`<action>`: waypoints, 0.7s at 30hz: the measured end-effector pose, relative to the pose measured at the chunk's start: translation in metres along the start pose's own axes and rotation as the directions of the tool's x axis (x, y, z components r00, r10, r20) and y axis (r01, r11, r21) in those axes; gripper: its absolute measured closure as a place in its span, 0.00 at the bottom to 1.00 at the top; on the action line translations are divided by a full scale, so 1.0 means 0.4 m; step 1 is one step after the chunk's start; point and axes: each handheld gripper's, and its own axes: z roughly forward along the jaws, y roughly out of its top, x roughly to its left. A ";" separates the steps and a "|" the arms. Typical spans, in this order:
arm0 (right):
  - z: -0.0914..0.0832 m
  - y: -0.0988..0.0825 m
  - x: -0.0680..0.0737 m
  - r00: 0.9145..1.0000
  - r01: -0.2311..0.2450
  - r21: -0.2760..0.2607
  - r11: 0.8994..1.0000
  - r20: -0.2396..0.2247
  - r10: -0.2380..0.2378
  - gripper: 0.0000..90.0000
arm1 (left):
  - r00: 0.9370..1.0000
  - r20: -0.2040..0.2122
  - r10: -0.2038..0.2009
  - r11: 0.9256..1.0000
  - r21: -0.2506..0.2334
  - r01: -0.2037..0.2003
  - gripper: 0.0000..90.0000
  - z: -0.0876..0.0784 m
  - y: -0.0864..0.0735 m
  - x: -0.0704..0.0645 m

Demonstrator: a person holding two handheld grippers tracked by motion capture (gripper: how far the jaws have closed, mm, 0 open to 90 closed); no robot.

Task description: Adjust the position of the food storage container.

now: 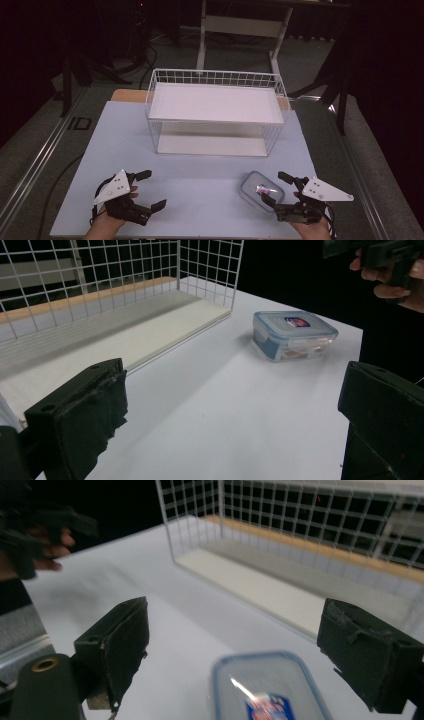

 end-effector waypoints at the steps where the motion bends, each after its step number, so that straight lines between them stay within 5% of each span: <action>1: -0.002 -0.005 -0.010 1.000 -0.019 0.006 1.000 0.009 0.019 0.18 | 1.000 0.000 0.001 1.000 0.000 -0.001 0.01 0.000 0.000 0.000; 11: -0.035 -0.073 -0.076 0.993 -0.080 0.134 0.988 0.099 0.067 0.61 | 1.000 -0.004 0.012 1.000 0.009 -0.012 0.01 0.004 0.000 -0.002; 15: -0.041 -0.109 -0.082 0.990 -0.079 0.201 0.976 0.131 0.053 0.70 | 1.000 -0.002 0.014 1.000 0.012 -0.014 0.00 0.007 0.000 -0.003; 21: -0.040 -0.153 -0.100 0.986 -0.091 0.263 0.961 0.157 0.050 1.00 | 1.000 -0.001 0.022 1.000 0.016 -0.022 0.01 0.010 0.001 -0.004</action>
